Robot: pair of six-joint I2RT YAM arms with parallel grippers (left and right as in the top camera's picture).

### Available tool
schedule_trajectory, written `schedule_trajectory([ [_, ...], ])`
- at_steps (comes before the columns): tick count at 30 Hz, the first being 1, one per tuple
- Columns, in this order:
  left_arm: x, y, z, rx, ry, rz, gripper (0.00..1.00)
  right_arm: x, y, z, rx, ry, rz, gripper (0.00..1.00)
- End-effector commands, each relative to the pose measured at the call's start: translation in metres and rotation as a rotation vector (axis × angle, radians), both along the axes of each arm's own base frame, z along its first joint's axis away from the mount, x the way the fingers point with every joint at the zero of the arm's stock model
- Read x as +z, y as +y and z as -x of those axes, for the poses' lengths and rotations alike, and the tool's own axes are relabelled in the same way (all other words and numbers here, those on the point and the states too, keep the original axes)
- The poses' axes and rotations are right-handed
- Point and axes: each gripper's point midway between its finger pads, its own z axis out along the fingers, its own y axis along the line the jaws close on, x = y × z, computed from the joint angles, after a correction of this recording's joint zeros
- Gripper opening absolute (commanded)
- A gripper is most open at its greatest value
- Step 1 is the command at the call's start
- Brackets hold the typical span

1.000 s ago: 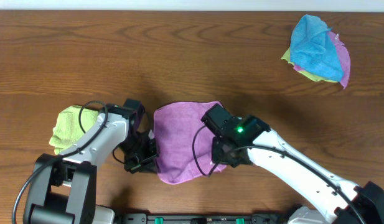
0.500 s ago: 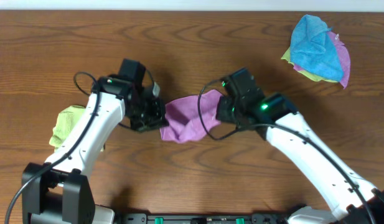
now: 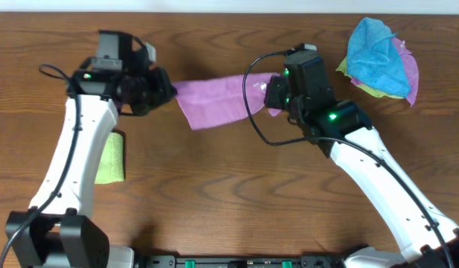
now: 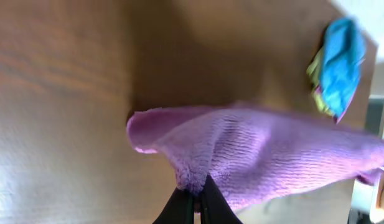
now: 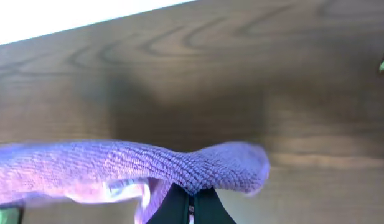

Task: Fold the cloth
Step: 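Carry the held edge forward toward the far side with both grippers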

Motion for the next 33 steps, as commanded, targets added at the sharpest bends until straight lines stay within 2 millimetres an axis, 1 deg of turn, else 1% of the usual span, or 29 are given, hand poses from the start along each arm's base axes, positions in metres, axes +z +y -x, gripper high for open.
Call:
schedule_trajectory([
  [1,0.036,0.011,-0.016,0.027,-0.111,-0.033,0.06,0.015,-0.009,-0.008,-0.018,-0.052,0.042,0.01],
  [3,0.05,0.01,-0.02,0.022,-0.149,-0.036,0.06,0.017,-0.011,-0.01,-0.022,-0.064,0.056,0.01],
  [5,0.055,0.01,-0.021,0.023,-0.161,-0.035,0.06,0.021,-0.014,-0.013,-0.029,-0.086,0.081,0.01],
  [9,0.051,0.012,-0.02,0.018,-0.148,-0.055,0.06,0.032,-0.018,-0.021,-0.028,-0.137,0.103,0.01],
  [11,0.048,0.014,-0.023,0.022,-0.152,-0.069,0.06,0.032,-0.02,-0.029,-0.036,-0.156,0.101,0.01],
  [13,0.044,0.014,-0.028,0.023,-0.152,-0.069,0.06,0.029,-0.024,-0.037,-0.051,-0.158,0.1,0.01],
  [16,0.032,0.013,-0.039,0.023,-0.142,-0.068,0.06,0.021,-0.027,-0.048,-0.061,-0.152,0.11,0.01],
  [20,0.015,0.012,-0.063,0.031,-0.157,-0.061,0.06,0.015,-0.025,-0.068,-0.051,-0.179,0.134,0.01],
  [25,0.008,0.01,-0.091,0.051,-0.203,-0.041,0.06,0.01,-0.027,-0.098,-0.057,-0.185,0.173,0.01],
  [27,0.01,0.009,-0.101,0.055,-0.224,-0.036,0.06,0.013,-0.027,-0.11,-0.059,-0.196,0.191,0.01],
  [29,0.016,0.009,-0.112,0.056,-0.25,-0.036,0.06,0.017,-0.024,-0.12,-0.054,-0.206,0.205,0.01],
  [33,0.045,0.009,-0.131,0.059,-0.326,-0.033,0.06,0.024,-0.022,-0.131,-0.057,-0.219,0.214,0.01],
])
